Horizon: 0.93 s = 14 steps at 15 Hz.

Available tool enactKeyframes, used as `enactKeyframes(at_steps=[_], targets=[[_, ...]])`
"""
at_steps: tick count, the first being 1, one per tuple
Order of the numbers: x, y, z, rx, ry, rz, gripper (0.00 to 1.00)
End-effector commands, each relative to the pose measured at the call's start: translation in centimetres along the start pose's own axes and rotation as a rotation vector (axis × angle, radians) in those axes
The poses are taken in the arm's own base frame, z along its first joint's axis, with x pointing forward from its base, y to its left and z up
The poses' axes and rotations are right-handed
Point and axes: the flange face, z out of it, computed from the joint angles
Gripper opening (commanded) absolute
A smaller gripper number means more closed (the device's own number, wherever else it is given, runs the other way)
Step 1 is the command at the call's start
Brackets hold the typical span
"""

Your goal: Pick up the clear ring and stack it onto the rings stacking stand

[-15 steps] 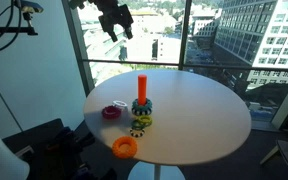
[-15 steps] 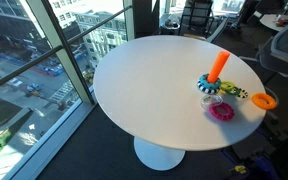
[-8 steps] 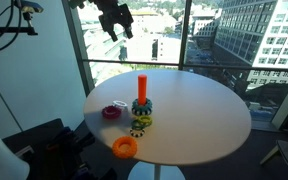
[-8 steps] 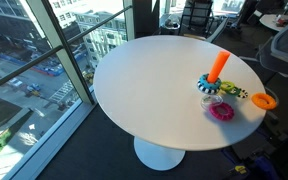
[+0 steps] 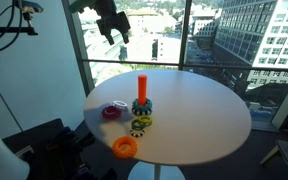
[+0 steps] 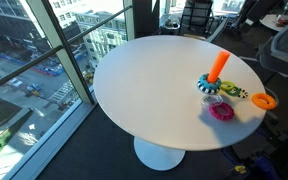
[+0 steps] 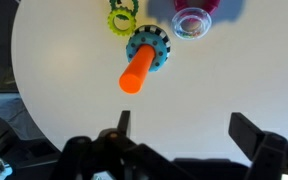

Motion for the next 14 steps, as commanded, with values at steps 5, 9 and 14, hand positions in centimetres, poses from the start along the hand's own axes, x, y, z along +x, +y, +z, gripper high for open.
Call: enactKeyframes(at_steps=[5, 9, 14], targets=[[1.3, -1.1, 3.7, 0.149, -0.138, 0.013, 1.0], [1.0, -0.9, 6.7, 0.191, -0.252, 0.032, 1.0], [0.7, -1.2, 10.5, 0.21, -0.333, 0.028, 1.0]])
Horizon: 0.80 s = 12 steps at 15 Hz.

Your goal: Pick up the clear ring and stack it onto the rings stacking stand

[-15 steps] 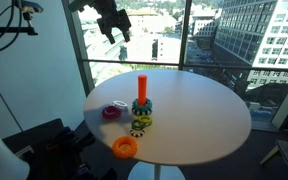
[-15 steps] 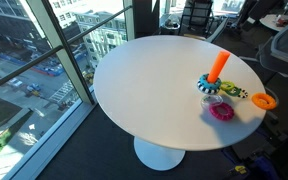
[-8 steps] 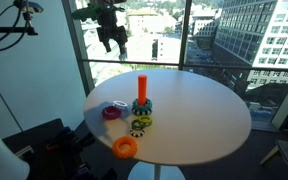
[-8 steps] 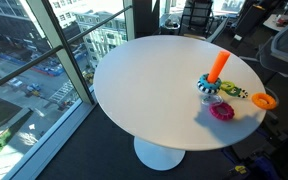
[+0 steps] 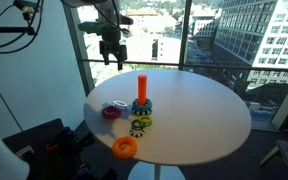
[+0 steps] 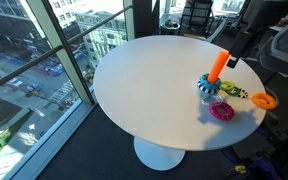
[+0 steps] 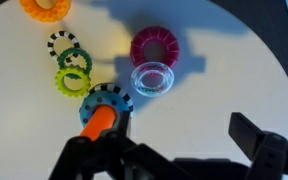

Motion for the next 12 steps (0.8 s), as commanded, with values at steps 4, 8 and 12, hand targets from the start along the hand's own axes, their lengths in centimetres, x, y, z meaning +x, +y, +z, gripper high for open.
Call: enactKeyframes(at_steps=[4, 8, 12], targets=[[1.6, 0.1, 3.9, 0.026, -0.071, -0.017, 1.0], [2.0, 0.0, 6.4, 0.014, -0.089, -0.01, 1.0], [2.4, 0.0, 8.7, 0.009, -0.08, -0.005, 1.0]])
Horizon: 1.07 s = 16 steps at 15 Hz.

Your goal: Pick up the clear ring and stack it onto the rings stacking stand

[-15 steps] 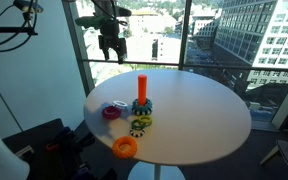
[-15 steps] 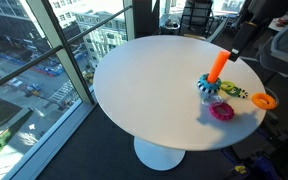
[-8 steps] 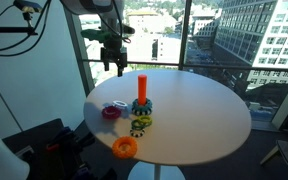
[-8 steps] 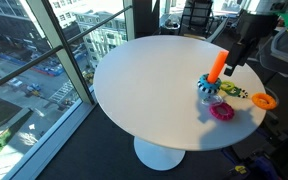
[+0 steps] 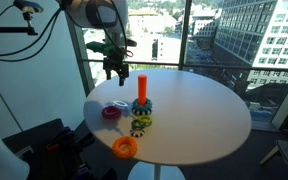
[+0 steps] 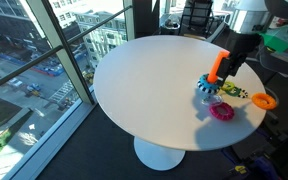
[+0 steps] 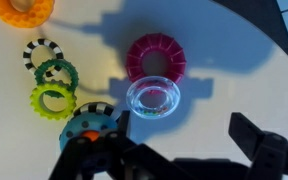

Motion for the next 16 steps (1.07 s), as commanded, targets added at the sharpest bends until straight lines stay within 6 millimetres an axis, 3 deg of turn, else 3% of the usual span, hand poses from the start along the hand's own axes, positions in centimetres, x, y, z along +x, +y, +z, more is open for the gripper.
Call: enactKeyframes(at_steps=[1, 9, 16], targets=[[0.8, -0.1, 1.6, -0.001, 0.015, 0.001, 1.0], [1.0, 0.4, 6.7, -0.021, -0.034, 0.026, 1.0], [1.6, 0.5, 9.4, -0.042, -0.033, 0.032, 1.0]])
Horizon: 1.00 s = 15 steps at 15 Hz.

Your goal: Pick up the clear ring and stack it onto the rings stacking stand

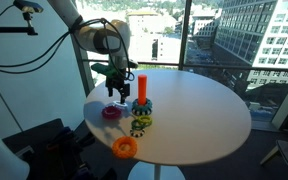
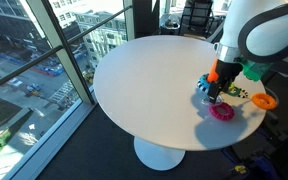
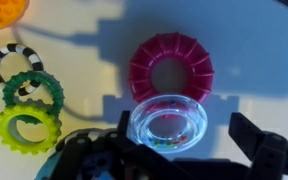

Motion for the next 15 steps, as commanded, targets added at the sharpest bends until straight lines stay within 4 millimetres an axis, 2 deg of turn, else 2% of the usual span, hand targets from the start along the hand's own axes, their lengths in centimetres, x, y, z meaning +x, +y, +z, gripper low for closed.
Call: enactKeyframes(at_steps=[1, 5, 15], targets=[[0.4, -0.2, 0.8, -0.01, 0.015, 0.014, 1.0], [0.8, -0.9, 1.5, -0.001, 0.028, -0.002, 1.0], [1.2, -3.5, 1.5, -0.002, 0.06, -0.059, 1.0]])
